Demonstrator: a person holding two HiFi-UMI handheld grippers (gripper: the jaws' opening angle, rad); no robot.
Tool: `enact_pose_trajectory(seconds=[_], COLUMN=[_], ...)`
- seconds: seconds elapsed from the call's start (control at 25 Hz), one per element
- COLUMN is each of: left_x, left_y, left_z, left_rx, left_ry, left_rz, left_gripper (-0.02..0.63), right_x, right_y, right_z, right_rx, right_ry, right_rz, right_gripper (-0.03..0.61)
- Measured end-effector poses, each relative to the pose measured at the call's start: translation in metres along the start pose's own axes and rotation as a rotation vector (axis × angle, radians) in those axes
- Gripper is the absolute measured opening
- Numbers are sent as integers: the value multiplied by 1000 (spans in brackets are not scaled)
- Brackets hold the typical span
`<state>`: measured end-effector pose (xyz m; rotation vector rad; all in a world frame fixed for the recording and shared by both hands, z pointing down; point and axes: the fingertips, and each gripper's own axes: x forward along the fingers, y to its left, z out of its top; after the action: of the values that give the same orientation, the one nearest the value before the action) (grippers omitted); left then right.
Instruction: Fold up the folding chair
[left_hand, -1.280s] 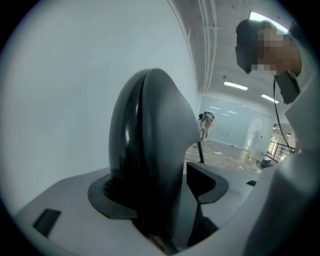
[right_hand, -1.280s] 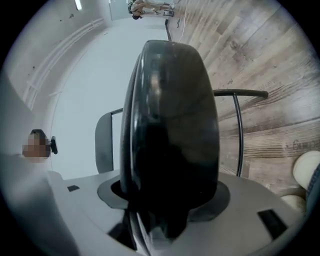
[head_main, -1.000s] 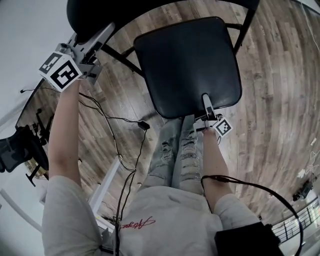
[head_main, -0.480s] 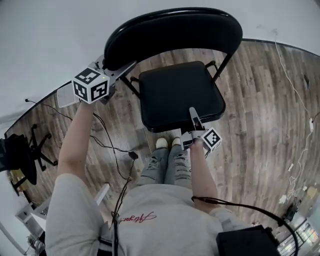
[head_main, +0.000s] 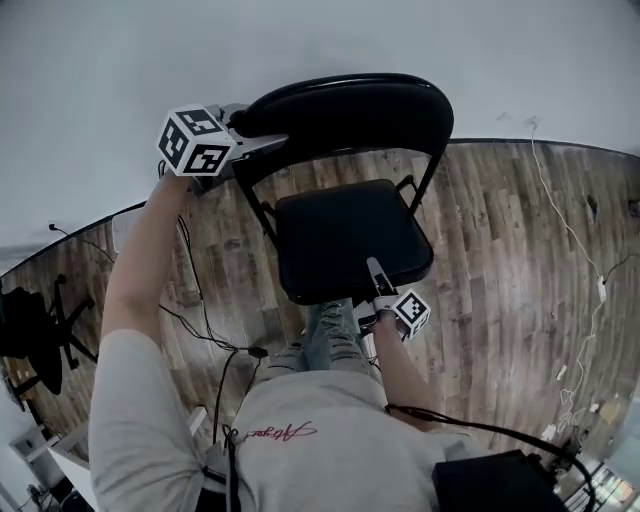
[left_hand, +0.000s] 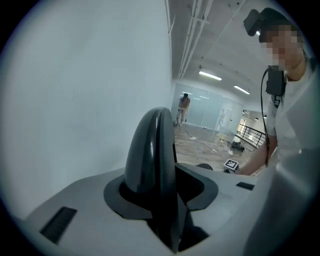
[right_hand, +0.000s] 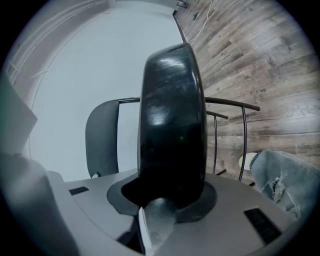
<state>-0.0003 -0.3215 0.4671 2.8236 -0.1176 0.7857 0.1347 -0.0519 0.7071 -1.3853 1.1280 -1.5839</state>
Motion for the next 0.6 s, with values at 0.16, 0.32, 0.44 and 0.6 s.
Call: enact_pose_trajectory(seconds=[0.16, 0.32, 0.44, 0.6], left_x=[6, 3, -2, -5], left_y=[28, 49, 53, 71], left_z=[17, 32, 39, 50], left_rx=[-18, 13, 53, 85], left_ry=[106, 150, 179, 197], left_rz=[-90, -114, -124, -106], left_gripper=[127, 120, 115, 114], right_x=[38, 87, 124, 181], right_y=[36, 75, 100, 131], right_z=[8, 13, 20, 36], right_rx=[44, 99, 160, 223], right_ry=[-16, -38, -43, -39], right_rz=[-71, -211, -312, -454], right_gripper=[127, 127, 130, 139])
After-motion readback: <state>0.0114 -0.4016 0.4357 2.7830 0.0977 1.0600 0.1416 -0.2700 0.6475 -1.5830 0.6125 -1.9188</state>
